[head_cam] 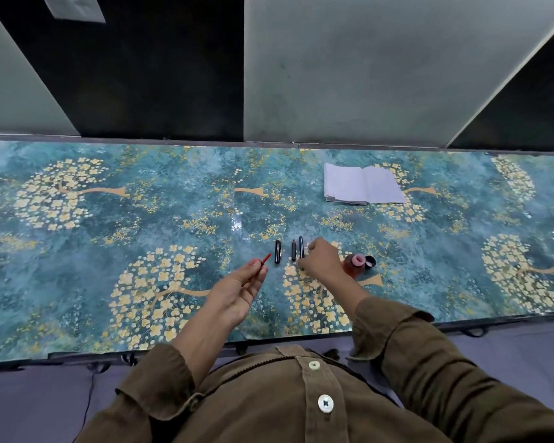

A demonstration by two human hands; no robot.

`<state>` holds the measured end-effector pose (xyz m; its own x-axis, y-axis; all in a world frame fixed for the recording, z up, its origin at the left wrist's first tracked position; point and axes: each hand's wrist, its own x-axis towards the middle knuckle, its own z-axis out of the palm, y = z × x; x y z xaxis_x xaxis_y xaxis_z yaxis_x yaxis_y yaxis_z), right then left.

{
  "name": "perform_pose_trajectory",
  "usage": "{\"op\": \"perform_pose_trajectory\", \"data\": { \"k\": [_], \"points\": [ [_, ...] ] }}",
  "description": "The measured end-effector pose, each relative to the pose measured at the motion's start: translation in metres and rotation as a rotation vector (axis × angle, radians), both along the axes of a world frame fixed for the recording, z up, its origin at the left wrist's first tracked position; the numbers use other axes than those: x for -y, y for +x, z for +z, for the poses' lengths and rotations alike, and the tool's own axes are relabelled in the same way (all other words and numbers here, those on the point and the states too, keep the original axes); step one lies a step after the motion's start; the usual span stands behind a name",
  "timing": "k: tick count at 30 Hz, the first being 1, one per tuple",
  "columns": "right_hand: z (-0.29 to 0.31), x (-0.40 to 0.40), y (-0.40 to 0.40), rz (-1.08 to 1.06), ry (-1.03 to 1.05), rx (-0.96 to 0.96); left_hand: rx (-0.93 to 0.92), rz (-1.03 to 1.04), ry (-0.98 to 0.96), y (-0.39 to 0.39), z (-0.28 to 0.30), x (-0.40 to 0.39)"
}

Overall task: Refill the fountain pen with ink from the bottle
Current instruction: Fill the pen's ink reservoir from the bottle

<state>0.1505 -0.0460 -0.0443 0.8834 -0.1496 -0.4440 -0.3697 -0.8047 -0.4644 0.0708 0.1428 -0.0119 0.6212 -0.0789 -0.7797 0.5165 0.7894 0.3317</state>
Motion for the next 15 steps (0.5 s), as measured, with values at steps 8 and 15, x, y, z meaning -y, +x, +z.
{"op": "perform_pose_trajectory", "data": {
  "k": [8, 15],
  "points": [
    [0.03, 0.017, -0.079, -0.188, 0.636, -0.032, -0.012, -0.14, 0.001, 0.0, -0.005, 0.038],
    [0.052, 0.053, -0.098, -0.589, 1.106, -0.079, 0.044, -0.31, 0.04, 0.01, 0.006, 0.095]
  ]
}}
